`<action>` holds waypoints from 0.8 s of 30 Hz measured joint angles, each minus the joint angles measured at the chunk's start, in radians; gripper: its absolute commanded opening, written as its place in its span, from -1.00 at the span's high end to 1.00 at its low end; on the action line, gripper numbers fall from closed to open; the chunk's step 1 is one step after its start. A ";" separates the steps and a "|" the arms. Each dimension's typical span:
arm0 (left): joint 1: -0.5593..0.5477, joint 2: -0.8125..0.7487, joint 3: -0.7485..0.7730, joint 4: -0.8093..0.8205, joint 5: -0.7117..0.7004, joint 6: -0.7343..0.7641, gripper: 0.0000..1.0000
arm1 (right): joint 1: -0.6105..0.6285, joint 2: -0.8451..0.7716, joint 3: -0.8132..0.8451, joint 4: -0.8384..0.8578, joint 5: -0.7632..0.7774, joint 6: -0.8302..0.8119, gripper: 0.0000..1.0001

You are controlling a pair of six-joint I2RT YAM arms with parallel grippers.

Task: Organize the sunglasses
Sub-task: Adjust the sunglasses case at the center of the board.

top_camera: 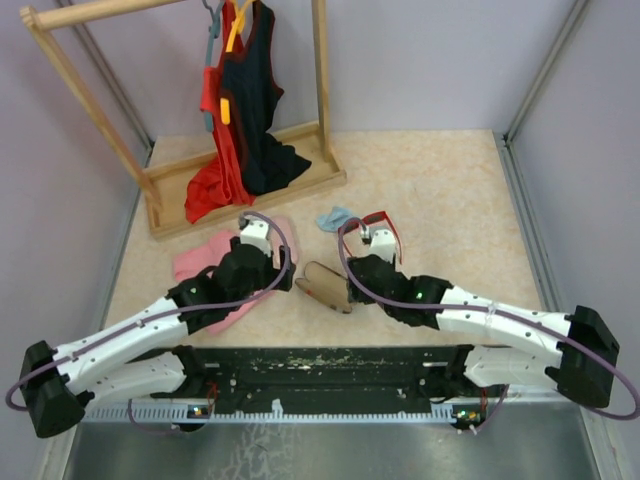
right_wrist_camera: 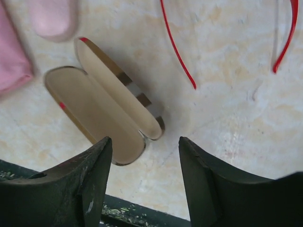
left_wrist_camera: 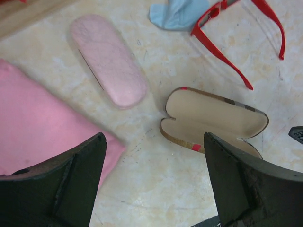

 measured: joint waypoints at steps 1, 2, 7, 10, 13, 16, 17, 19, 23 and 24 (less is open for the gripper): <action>0.001 0.034 -0.001 0.011 0.017 -0.002 -0.74 | -0.010 0.000 -0.027 -0.003 -0.007 0.040 -0.15; 0.003 0.058 -0.001 0.019 0.030 -0.003 -0.73 | -0.019 0.002 -0.053 -0.010 -0.013 0.072 -0.15; 0.005 0.089 -0.001 0.048 0.066 -0.003 -0.73 | -0.032 0.051 -0.116 -0.019 -0.044 0.175 -0.12; 0.011 0.075 -0.001 0.058 0.071 0.001 -0.73 | -0.037 0.093 -0.135 0.011 -0.071 0.206 -0.06; 0.019 0.052 -0.001 0.058 0.073 0.005 -0.73 | -0.051 0.128 -0.157 0.057 -0.096 0.225 0.02; 0.027 0.032 -0.001 0.058 0.074 0.008 -0.73 | -0.059 0.159 -0.162 0.087 -0.095 0.235 0.10; 0.028 0.027 -0.001 0.058 0.074 0.008 -0.73 | -0.060 0.165 -0.162 0.097 -0.092 0.239 0.13; 0.029 0.017 -0.003 0.059 0.074 0.008 -0.73 | -0.063 0.172 -0.162 0.116 -0.084 0.240 0.22; 0.033 0.010 -0.005 0.058 0.075 0.008 -0.72 | -0.080 0.188 -0.162 0.155 -0.061 0.240 0.30; 0.034 0.009 -0.006 0.058 0.077 0.008 -0.72 | -0.086 0.196 -0.161 0.159 -0.056 0.239 0.32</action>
